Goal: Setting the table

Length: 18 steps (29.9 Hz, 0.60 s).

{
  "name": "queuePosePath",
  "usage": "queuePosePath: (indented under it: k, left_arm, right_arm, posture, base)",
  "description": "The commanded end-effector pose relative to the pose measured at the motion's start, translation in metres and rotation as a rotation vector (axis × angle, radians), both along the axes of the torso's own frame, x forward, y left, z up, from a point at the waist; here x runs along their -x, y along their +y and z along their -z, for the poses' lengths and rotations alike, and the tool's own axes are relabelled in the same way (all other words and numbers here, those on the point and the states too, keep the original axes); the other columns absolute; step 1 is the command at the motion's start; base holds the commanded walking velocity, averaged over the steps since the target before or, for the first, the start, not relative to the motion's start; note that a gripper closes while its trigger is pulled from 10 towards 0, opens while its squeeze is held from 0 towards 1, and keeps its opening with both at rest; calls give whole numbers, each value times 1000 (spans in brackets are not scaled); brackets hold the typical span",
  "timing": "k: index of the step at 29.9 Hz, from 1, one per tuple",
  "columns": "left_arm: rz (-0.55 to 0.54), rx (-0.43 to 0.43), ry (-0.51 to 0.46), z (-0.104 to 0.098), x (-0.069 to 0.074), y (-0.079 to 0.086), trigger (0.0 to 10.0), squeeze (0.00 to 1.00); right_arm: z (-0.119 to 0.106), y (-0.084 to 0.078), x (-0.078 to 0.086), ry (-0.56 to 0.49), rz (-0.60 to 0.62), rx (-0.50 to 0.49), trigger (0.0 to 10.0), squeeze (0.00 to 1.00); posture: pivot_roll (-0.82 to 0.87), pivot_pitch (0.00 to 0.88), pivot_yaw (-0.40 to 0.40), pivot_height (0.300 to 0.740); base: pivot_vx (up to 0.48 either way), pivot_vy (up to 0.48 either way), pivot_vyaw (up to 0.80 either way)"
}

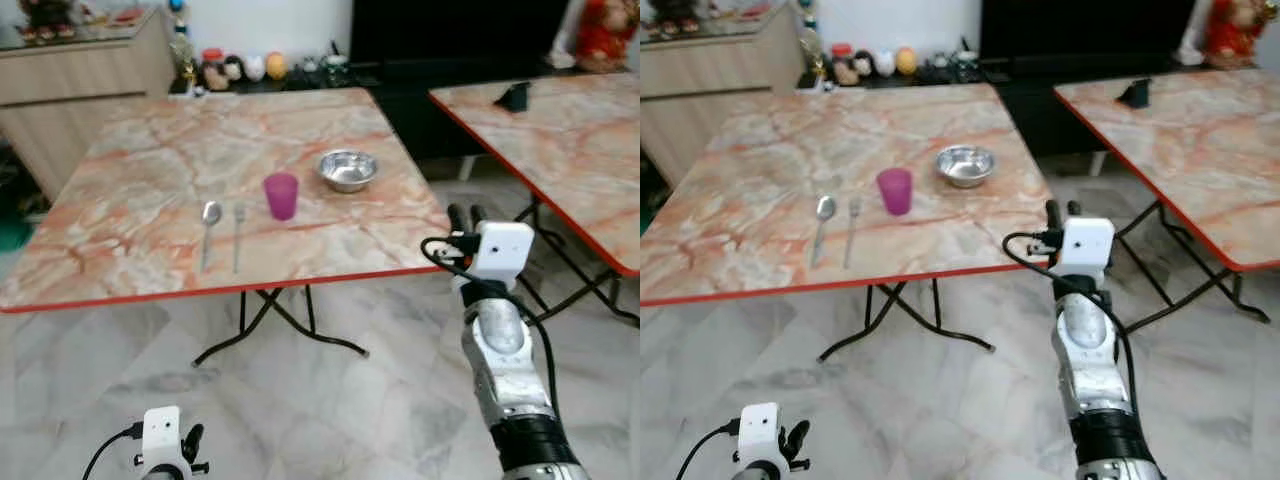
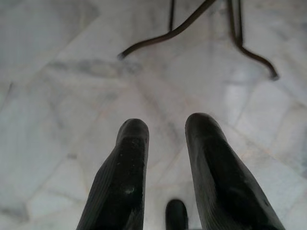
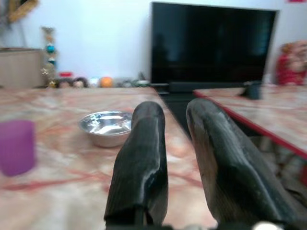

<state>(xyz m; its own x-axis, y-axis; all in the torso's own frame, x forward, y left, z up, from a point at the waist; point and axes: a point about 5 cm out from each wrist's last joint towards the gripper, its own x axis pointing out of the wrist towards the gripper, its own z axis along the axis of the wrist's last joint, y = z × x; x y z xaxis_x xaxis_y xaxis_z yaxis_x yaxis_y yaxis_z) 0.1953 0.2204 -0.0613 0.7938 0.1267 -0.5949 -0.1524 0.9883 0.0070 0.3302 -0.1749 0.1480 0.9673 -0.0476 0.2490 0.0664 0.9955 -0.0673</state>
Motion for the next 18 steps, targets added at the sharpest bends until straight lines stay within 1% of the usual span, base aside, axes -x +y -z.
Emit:
queuePosePath:
  k: [1,6,7,8,9,10,18]
  left_arm:
    - [10,-3,21,2,2,1,10000,0]
    - [13,-4,25,2,4,1,10000,0]
    - [13,-4,26,3,4,1,10000,0]
    - [13,-4,26,3,4,1,10000,0]
    - [13,-4,26,3,4,1,10000,0]
    - [14,-4,26,3,4,1,10000,0]
    - [14,-3,26,3,4,0,10000,0]
  right_arm:
    - [2,2,0,6,-9,-28,10000,0]
    - [2,2,1,6,-12,-33,10000,0]
    - [2,2,1,6,-20,-44,10000,59]
    - [2,2,1,6,-20,-44,10000,59]
    - [2,2,1,5,-22,-47,10000,604]
    - [2,3,0,4,-33,-57,10000,1000]
    - [4,8,2,17,-81,-69,10000,1000]
  posture:
    - [-46,0,26,732]
    - [-46,0,25,732]
    - [-45,0,25,732]
    - [-45,0,25,732]
    - [-46,0,25,732]
    - [-47,0,25,732]
    - [-48,0,23,732]
  base:
    - [285,0,0]
    - [286,0,0]
    - [285,0,0]
    - [285,0,0]
    - [285,0,0]
    - [285,0,0]
    - [285,0,0]
